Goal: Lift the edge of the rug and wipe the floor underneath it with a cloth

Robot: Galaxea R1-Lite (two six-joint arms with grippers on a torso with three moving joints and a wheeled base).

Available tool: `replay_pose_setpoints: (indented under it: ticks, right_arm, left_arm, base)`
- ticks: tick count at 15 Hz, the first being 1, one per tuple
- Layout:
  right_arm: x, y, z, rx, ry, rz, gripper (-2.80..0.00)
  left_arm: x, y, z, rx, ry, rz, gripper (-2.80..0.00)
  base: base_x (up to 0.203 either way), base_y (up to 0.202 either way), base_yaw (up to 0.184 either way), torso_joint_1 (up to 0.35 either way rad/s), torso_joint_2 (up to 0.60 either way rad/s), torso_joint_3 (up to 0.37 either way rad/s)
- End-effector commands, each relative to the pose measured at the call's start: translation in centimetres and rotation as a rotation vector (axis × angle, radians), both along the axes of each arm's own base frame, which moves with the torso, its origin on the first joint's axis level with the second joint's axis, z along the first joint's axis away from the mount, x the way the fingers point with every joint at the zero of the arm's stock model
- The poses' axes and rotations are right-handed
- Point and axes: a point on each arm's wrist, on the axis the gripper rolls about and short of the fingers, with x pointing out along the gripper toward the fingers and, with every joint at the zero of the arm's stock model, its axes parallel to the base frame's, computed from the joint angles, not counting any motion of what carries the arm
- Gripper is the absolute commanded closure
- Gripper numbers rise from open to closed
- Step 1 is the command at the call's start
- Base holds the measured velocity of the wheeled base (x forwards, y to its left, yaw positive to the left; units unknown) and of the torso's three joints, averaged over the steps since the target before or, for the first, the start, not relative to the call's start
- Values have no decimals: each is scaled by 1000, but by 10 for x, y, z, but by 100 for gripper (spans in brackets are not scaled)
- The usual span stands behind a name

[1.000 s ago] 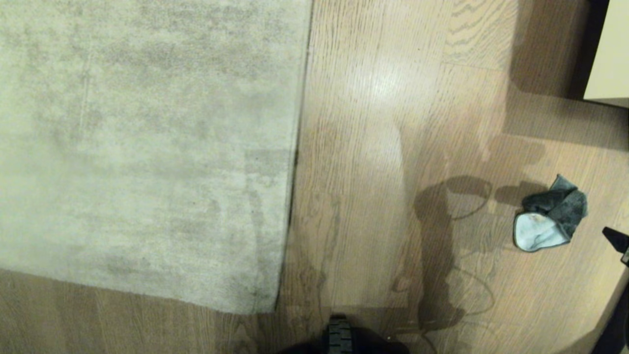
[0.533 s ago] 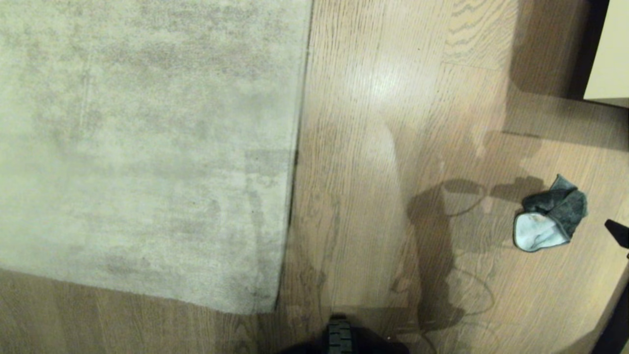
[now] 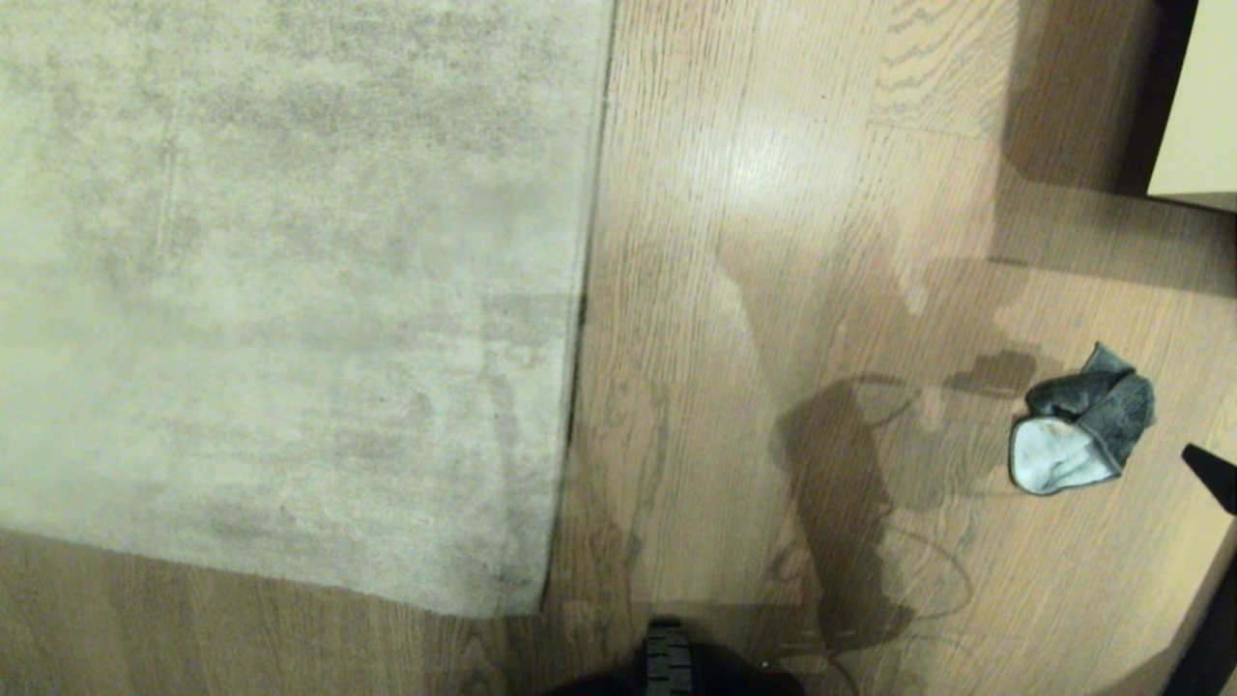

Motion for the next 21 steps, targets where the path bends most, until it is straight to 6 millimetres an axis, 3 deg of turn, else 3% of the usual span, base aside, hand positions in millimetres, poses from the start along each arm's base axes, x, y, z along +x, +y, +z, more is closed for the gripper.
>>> replay_pose_setpoints:
  ticks: [1,11,12,15,21]
  right_arm:
    - [-6,4,0,-33,-8,25,-280]
    - [-31,19,-9,-44,-25,37,-280]
    - [-31,19,-9,-45,-27,37,0]
    - [-36,22,-9,-52,-39,50,0]
    - [-65,40,-9,-77,-102,119,0]
  left_arm:
    - [0,0,0,0,1,0,0]
    - [0,0,0,0,1,0,0]
    - [0,0,0,0,1,0,0]
    - [0,0,0,0,1,0,0]
    - [0,0,0,0,1,0,0]
  base:
    - [0,0,0,0,0,0]
    - [0,0,0,0,0,0]
    - [0,0,0,0,0,0]
    - [0,0,0,0,0,0]
    - [0,0,0,0,0,0]
